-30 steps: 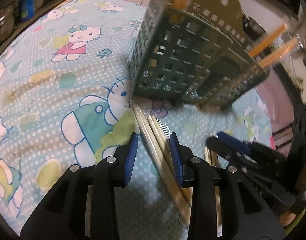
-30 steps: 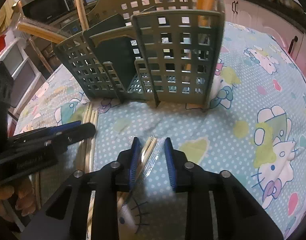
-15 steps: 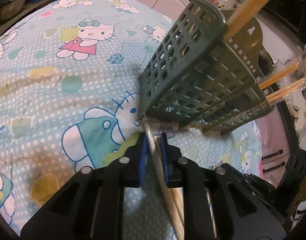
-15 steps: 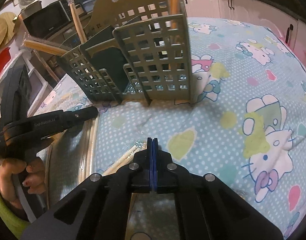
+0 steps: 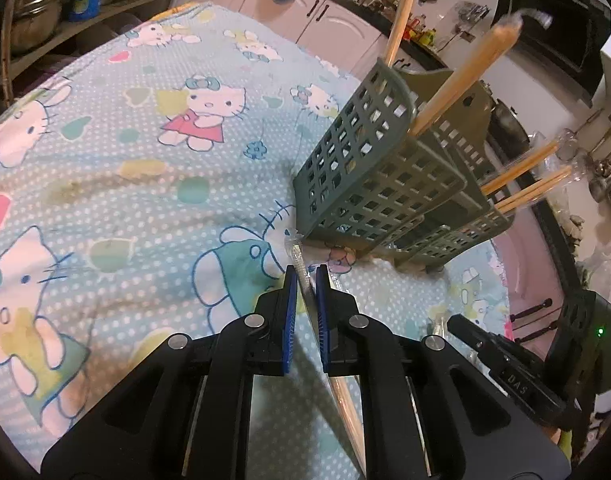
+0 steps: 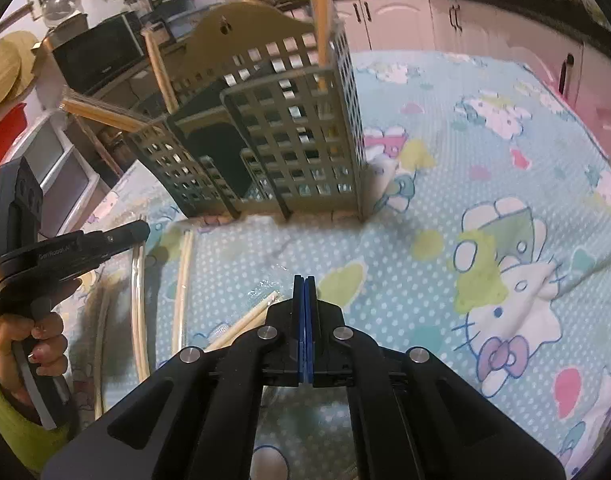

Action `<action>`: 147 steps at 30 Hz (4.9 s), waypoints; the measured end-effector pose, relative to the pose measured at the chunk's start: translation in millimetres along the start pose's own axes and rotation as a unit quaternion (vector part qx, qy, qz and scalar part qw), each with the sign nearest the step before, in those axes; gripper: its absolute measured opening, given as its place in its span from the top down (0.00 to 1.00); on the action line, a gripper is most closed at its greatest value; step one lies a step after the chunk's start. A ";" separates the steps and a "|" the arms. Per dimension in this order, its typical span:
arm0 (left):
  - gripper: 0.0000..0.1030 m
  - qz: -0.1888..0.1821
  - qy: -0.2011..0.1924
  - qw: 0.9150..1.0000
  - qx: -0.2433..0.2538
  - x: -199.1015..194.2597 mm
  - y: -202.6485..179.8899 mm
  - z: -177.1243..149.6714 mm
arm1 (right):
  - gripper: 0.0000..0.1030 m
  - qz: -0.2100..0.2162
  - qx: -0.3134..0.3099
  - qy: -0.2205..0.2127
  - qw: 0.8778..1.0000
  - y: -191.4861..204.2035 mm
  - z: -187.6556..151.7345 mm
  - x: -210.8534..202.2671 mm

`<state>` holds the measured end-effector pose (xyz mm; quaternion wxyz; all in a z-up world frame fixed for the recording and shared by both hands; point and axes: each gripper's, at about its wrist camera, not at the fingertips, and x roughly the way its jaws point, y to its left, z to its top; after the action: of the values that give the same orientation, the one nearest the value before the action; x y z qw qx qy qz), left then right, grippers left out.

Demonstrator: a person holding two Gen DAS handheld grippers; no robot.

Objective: Organize utensils
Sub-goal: 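Lift the right tool's chopstick above the caddy while the left tool carries its chopstick there, then lower both held chopsticks into the caddy and open both tools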

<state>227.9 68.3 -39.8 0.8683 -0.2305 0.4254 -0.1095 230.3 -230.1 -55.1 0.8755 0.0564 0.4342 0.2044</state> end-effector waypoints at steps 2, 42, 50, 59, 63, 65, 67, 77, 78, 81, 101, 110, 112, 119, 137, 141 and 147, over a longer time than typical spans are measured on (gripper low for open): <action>0.96 -0.001 -0.006 1.000 0.002 -3.9 -2.9 -1.5 | 0.99 0.000 -0.005 -0.006 1.000 2.9 2.2 -4.5; 0.97 -0.048 -0.089 0.989 0.104 -87.1 -83.7 7.2 | 0.99 -0.002 -0.039 -0.109 0.993 7.9 37.7 -91.6; 0.98 -0.051 -0.094 0.987 0.116 -88.0 -92.1 13.3 | 0.99 -0.008 -0.065 -0.134 0.989 22.4 57.1 -108.2; 0.98 -0.056 -0.100 0.986 0.125 -90.3 -101.5 20.4 | 0.99 -0.005 -0.083 -0.153 0.985 37.3 81.3 -116.3; 0.98 -0.060 -0.106 0.984 0.130 -94.6 -105.8 25.3 | 0.99 0.006 -0.081 -0.161 0.984 39.8 90.4 -121.8; 0.98 -0.062 -0.109 0.983 0.133 -95.8 -108.8 27.5 | 0.99 0.004 -0.087 -0.163 0.983 41.7 93.0 -122.5; 0.98 -0.064 -0.109 0.983 0.135 -96.4 -110.9 28.9 | 0.99 -0.004 -0.092 -0.166 0.982 43.4 95.9 -121.5; 1.00 -0.070 -0.115 0.981 0.142 -96.3 -121.0 40.1 | 0.99 -0.004 -0.089 -0.172 0.981 42.0 110.1 -119.4; 1.00 -0.071 -0.117 0.980 0.143 -97.4 -122.9 41.5 | 0.99 -0.006 -0.090 -0.175 0.980 42.3 111.4 -120.1; 1.00 -0.074 -0.123 0.978 0.150 -100.6 -129.5 47.7 | 0.99 -0.007 -0.091 -0.177 0.980 42.1 115.8 -120.9; 1.00 -0.057 -0.054 0.982 0.173 -37.9 -133.4 34.5 | 0.85 -0.016 -0.067 -0.160 0.985 14.8 117.2 -107.8; 0.96 -0.045 -0.030 0.980 0.193 -17.5 -134.0 17.6 | 0.72 -0.018 -0.062 -0.146 0.987 -0.2 101.9 -100.0; 0.89 -0.044 -0.026 0.979 0.195 -12.7 -132.1 13.7 | 0.72 -0.018 -0.062 -0.140 0.988 -3.4 97.3 -95.2; 0.70 -0.034 -0.014 0.976 0.212 1.9 -128.8 2.9 | 0.71 -0.016 -0.068 -0.117 0.991 -12.5 82.0 -77.5; 0.67 0.018 0.011 0.961 0.275 42.0 -135.7 -11.2 | 0.71 0.002 -0.092 -0.066 0.994 -17.3 67.2 -33.4; 0.67 0.026 0.015 0.961 0.277 48.6 -135.8 -9.4 | 0.77 0.010 -0.096 -0.062 0.993 -15.4 68.4 -26.8; 0.77 0.032 0.024 0.960 0.276 57.4 -134.2 -8.9 | 0.91 0.018 -0.103 -0.060 0.993 -13.7 68.0 -23.2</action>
<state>256.9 -73.4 -17.8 0.8907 0.0345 0.4067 -0.2002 275.3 -246.6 0.2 0.8976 -0.0140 0.3561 0.2596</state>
